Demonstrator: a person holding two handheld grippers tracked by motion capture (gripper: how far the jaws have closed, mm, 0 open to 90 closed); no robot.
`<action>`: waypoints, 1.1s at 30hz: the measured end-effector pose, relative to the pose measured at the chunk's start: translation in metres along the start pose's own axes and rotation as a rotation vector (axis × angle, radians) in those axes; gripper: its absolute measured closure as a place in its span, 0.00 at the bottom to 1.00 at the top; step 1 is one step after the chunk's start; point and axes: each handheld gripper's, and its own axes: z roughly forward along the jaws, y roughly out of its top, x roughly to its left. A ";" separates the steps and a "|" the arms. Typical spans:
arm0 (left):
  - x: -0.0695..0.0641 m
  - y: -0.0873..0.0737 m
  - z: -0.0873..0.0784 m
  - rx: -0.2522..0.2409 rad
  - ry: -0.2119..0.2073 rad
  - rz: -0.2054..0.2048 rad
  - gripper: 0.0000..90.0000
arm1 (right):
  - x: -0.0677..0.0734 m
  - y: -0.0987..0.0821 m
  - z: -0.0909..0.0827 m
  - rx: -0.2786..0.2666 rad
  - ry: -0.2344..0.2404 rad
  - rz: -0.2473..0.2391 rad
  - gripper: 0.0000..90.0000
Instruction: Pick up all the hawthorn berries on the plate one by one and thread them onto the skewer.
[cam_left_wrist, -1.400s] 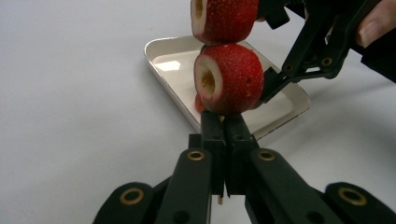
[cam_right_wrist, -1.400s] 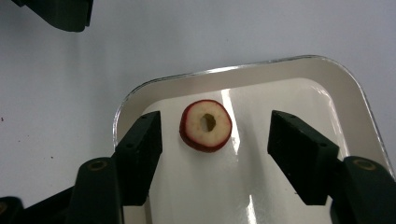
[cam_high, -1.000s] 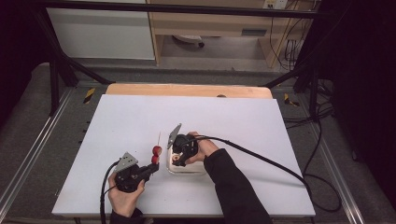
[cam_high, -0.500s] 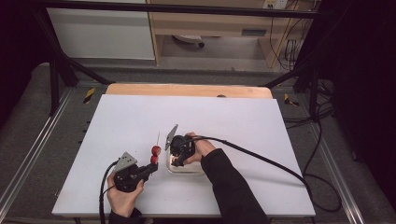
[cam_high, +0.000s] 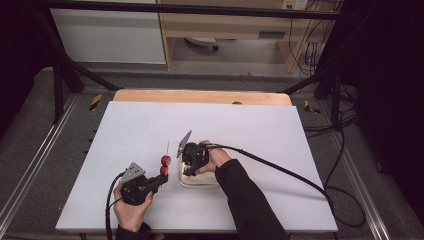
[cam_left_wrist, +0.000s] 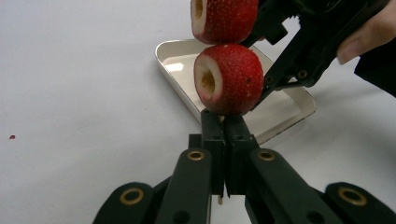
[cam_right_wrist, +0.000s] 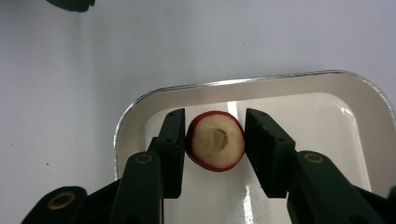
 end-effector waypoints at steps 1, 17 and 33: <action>-0.001 0.000 0.000 -0.001 0.000 0.002 0.99 | 0.000 0.000 -0.003 -0.005 0.000 0.011 0.67; -0.008 0.000 0.004 -0.002 -0.004 0.033 0.99 | -0.007 -0.013 -0.047 -0.131 -0.029 0.273 0.67; -0.029 0.005 0.019 0.007 -0.042 0.070 0.99 | -0.007 -0.063 -0.086 -0.495 -0.040 0.552 0.67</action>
